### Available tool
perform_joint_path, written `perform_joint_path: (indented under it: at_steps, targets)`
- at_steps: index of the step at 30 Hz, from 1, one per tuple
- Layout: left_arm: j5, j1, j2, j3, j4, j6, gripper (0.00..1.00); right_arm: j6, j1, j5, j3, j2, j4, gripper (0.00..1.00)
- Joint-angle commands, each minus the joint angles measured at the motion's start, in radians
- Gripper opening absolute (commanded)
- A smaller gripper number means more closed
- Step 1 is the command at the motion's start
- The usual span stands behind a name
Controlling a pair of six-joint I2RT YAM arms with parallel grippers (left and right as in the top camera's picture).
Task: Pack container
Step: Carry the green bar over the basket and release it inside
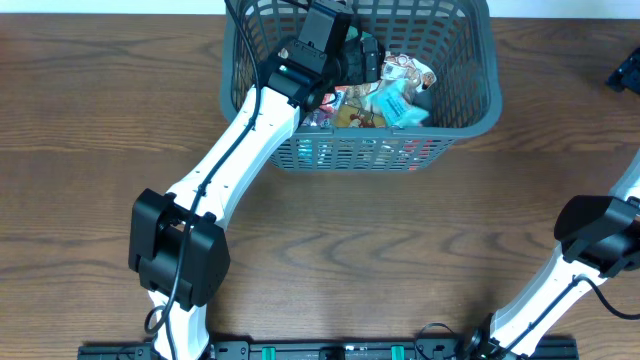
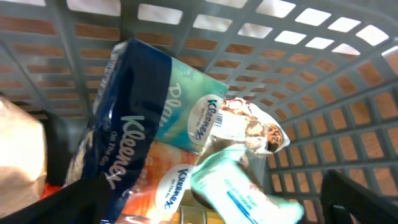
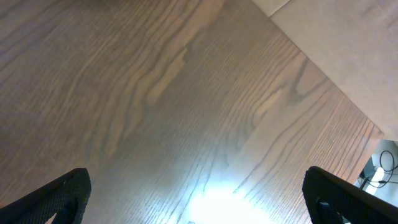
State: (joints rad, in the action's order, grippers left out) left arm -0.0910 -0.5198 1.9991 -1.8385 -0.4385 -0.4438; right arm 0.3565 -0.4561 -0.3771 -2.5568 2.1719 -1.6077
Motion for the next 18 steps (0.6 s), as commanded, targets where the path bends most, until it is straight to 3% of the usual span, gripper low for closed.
perform_joint_path:
  at_steps: [1, 10, 18]
  targets:
    - [0.061, 0.01, -0.048, -0.008, 0.002, 0.012, 0.97, 0.013, -0.002, -0.011, 0.001, -0.01, -0.001, 0.99]
    - [0.286, 0.101, -0.282, -0.01, -0.058, 0.047, 0.98, 0.013, -0.002, -0.011, 0.001, -0.01, -0.001, 0.99]
    - [0.413, 0.232, -0.544, -0.01, -0.354, 0.046, 0.98, 0.013, -0.002, -0.011, 0.001, -0.01, -0.001, 0.99]
